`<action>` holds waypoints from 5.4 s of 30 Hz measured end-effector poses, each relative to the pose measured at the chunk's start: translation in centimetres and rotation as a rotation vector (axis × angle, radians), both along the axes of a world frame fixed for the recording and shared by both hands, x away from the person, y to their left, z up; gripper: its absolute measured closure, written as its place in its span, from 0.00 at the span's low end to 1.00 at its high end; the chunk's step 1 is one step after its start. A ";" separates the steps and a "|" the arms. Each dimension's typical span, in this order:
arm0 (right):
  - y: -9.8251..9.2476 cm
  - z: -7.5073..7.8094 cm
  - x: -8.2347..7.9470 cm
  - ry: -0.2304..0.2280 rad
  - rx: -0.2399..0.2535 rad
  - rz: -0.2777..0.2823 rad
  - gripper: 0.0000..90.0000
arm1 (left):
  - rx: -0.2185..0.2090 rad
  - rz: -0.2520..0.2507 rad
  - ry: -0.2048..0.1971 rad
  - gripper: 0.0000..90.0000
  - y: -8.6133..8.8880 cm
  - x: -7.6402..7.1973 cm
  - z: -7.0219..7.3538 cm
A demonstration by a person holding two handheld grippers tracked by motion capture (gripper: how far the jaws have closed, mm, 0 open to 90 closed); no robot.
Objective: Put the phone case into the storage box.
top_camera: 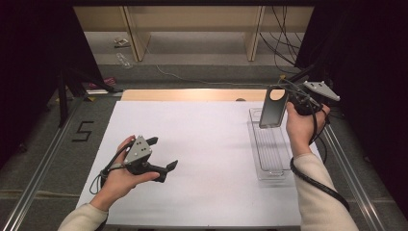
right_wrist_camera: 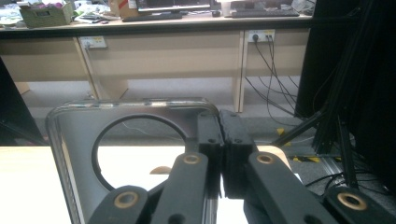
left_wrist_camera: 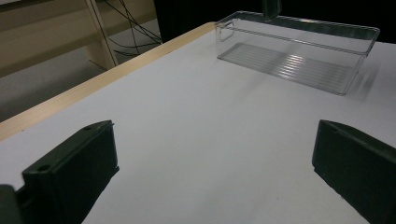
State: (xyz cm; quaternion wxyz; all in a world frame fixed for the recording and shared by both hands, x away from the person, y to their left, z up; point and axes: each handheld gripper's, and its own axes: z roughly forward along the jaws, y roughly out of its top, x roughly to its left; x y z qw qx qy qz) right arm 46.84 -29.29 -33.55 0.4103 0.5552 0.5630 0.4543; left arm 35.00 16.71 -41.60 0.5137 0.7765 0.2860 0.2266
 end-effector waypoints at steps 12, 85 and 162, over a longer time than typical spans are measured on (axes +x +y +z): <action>0.1 -0.1 0.6 0.014 -0.008 -0.006 0.99 | -0.001 0.000 0.000 0.00 0.0 0.0 0.0; 0.7 -0.2 3.4 0.066 -0.020 -0.021 0.99 | -0.007 0.002 0.004 0.00 0.0 0.0 0.0; 0.9 -1.8 6.2 0.133 -0.058 -0.033 0.99 | -0.008 0.002 0.007 0.00 0.1 0.1 -0.1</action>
